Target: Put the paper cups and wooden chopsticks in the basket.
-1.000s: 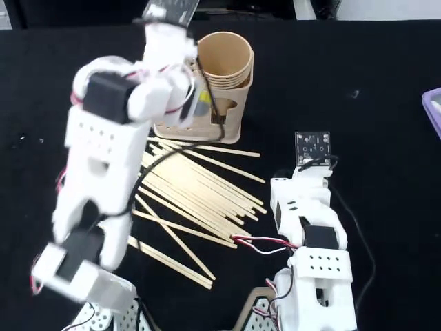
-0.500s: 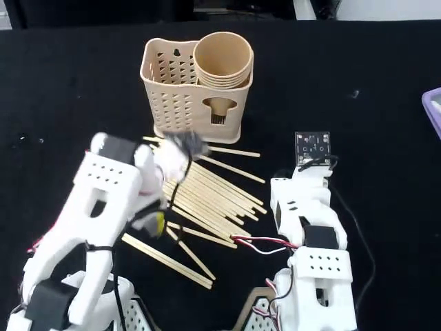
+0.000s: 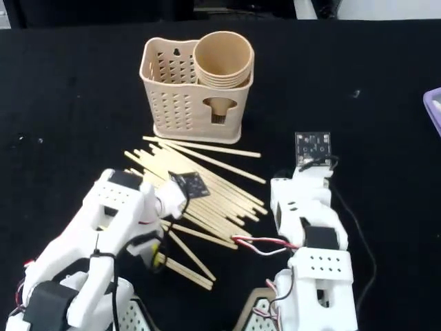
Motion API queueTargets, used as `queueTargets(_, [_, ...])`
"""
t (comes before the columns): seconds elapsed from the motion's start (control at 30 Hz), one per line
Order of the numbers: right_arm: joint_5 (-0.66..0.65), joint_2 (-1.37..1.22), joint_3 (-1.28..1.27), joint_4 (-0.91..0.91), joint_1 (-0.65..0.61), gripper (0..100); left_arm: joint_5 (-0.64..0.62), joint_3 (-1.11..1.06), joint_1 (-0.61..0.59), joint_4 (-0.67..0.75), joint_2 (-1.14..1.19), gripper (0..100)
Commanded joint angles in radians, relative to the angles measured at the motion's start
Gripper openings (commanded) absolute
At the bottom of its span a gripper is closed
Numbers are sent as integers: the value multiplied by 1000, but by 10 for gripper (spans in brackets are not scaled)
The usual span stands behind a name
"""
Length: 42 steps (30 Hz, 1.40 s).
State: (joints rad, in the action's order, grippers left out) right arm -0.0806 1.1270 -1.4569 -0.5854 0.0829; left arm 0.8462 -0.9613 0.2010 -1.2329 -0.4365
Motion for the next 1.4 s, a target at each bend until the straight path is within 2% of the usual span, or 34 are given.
queueTargets(0.0, [5,28,4,25,12,11,-12,-93,12,204,-28,270])
queueTargets(0.1, [5,28,4,25,12,11,-11,-165,12,321,-28,270])
queueTargets(0.33, [5,28,4,25,12,11,9,-197,13,319,-28,255])
queueTargets(0.5, [5,28,4,25,12,11,3,-159,19,315,-28,95])
queueTargets(0.57, [5,28,4,25,12,11,8,-142,13,272,-28,22])
queueTargets(0.9, [5,28,4,25,12,11,14,-4,24,3,-28,30])
queueTargets(1.07, [5,28,5,25,12,11,60,42,24,-110,-28,30])
queueTargets(1.23, [5,28,7,25,12,11,60,42,27,-112,-28,30])
queueTargets(1.37, [5,28,5,25,12,11,-11,24,82,-17,-26,36])
